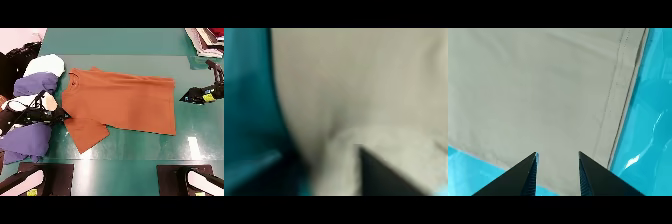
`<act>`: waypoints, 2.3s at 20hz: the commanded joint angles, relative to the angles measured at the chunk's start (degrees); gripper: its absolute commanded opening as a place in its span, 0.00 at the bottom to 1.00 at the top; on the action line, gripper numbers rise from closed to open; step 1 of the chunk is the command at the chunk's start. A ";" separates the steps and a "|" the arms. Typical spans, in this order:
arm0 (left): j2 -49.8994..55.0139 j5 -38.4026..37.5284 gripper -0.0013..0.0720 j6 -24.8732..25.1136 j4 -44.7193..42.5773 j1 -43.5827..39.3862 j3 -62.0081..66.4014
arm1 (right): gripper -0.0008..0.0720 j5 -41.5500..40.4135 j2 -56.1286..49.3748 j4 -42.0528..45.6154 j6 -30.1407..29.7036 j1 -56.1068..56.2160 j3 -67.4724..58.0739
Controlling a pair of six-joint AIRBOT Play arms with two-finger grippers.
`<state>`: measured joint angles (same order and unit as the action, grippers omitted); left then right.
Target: Fold the shirts.
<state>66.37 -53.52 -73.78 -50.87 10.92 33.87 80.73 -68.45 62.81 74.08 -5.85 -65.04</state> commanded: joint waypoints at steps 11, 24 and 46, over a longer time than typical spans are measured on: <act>-0.48 -3.13 0.06 3.76 2.56 -1.53 8.04 | 0.74 0.90 1.68 1.73 -0.11 -18.67 28.98; -0.50 -4.85 0.06 3.76 2.49 -1.53 8.04 | 0.26 -9.66 1.03 -3.26 -0.02 -5.40 31.87; -23.21 -7.52 0.05 -5.66 3.93 -1.53 94.07 | 0.03 -10.40 26.99 15.34 4.17 -1.88 -50.71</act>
<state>43.20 -61.32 -76.36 -47.86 9.37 117.73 68.23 -43.22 69.84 77.34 -7.79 -108.09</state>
